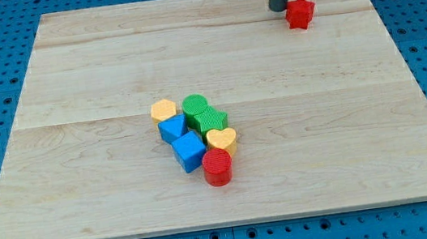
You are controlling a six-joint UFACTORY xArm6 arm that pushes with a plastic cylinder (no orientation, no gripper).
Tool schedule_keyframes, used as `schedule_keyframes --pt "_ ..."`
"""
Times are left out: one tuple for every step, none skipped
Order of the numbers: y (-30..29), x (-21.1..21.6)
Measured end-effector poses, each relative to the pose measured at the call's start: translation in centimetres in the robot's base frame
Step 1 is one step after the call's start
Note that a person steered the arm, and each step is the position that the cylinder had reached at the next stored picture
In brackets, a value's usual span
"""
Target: Push red star towards yellow hexagon
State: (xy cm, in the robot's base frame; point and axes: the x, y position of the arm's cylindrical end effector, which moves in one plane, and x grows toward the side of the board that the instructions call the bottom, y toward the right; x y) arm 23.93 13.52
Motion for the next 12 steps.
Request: schedule_keyframes --pt "0.2 -4.0" --pt "5.4 -4.2" --pt "8.9 -1.8" --pt "8.4 -0.3" --pt "6.2 0.3" --pt "4.5 1.4" --pt "3.2 2.6" --pt "2.4 4.3" --pt "1.6 6.2" --pt "0.7 7.9" --pt "-1.7 9.2" --pt "-4.1 10.0"
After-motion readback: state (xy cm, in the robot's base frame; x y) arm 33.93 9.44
